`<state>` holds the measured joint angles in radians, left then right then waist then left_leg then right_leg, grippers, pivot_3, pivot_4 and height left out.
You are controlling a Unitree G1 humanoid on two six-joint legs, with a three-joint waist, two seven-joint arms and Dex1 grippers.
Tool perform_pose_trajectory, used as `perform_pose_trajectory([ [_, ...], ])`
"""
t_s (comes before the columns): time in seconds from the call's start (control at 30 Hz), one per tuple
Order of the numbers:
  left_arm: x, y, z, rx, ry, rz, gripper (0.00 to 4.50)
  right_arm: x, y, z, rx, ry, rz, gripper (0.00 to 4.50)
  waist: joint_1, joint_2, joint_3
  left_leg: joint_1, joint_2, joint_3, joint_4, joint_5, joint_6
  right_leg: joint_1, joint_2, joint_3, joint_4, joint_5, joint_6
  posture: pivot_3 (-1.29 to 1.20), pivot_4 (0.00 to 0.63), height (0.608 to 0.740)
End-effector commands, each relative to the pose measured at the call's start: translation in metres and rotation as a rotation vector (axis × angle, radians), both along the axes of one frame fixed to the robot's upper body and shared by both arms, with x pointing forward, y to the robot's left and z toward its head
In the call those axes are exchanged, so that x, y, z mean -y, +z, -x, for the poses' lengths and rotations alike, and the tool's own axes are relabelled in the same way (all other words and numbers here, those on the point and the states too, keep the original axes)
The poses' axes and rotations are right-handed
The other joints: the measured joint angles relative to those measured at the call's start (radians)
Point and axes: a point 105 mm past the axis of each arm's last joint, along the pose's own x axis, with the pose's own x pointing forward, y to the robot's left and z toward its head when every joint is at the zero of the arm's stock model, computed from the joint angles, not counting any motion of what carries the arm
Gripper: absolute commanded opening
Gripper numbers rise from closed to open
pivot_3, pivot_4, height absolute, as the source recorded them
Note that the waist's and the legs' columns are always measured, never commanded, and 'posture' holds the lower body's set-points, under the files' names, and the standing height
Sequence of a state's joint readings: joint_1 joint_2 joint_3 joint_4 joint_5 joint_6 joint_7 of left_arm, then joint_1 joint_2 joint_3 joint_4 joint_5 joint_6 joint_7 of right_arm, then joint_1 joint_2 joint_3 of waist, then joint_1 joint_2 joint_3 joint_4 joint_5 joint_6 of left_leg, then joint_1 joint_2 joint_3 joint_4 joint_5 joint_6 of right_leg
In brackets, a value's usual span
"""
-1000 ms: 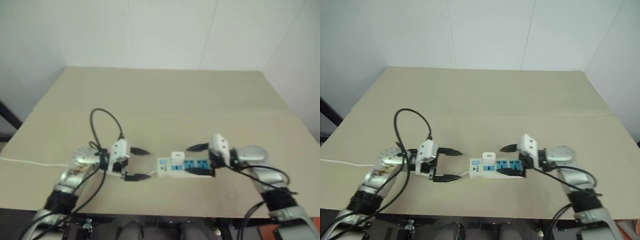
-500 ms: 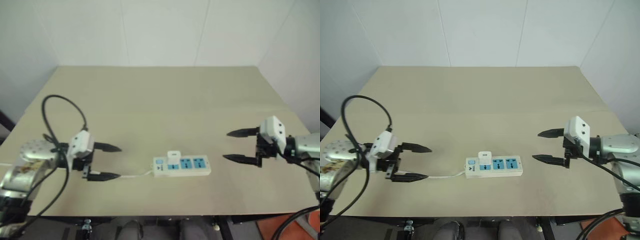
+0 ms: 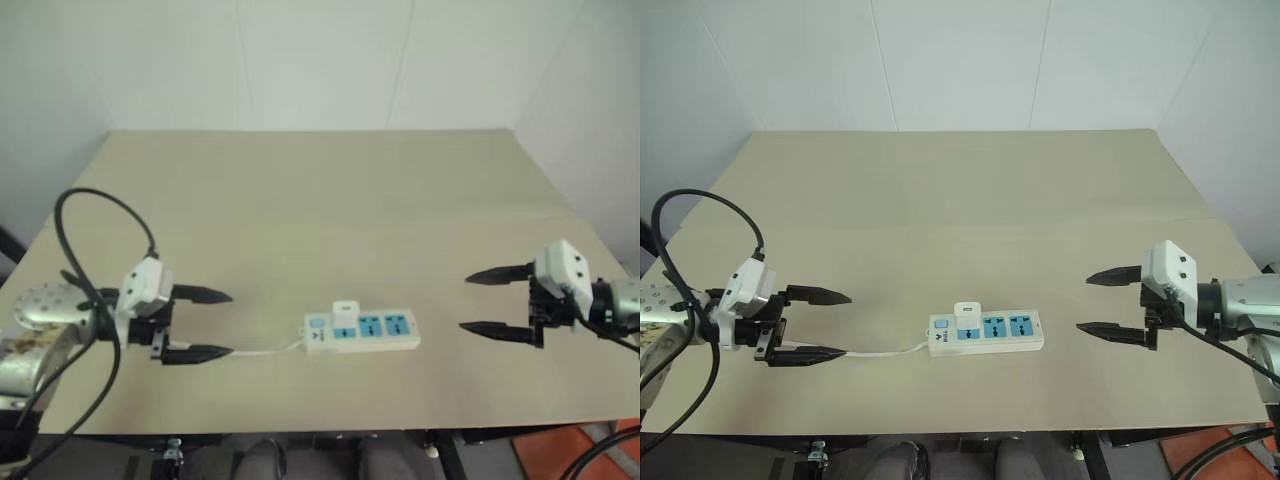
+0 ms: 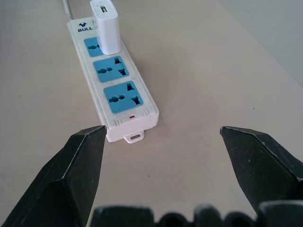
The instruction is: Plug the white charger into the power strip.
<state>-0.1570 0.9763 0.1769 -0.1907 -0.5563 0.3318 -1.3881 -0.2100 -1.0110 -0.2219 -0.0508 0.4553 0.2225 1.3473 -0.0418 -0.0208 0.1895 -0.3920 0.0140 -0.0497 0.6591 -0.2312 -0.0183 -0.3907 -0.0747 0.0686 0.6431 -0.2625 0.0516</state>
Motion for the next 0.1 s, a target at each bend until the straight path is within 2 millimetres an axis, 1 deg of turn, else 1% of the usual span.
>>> perform_pose_trajectory([
  [0.03, 0.0026, 0.0107, 0.0019, 0.038, -0.016, 0.015, 4.49, 0.0004, 0.0143, 0.0025, 0.06, 0.004, -0.005, 4.5, 0.0, 0.0, 0.0, 0.0, 0.0, 0.0, 0.0, 0.0, 0.0, 0.0, 0.0, 0.0, 0.0, 0.0, 0.0, 0.0, 0.15, 0.74],
  [0.1, 0.0034, 0.0109, 0.0018, 0.037, -0.019, 0.016, 4.49, 0.0004, 0.0141, 0.0028, 0.061, 0.002, -0.004, 4.5, 0.0, 0.0, 0.0, 0.0, 0.0, 0.0, 0.0, 0.0, 0.0, 0.0, 0.0, 0.0, 0.0, 0.0, 0.0, 0.0, 0.15, 0.74],
])
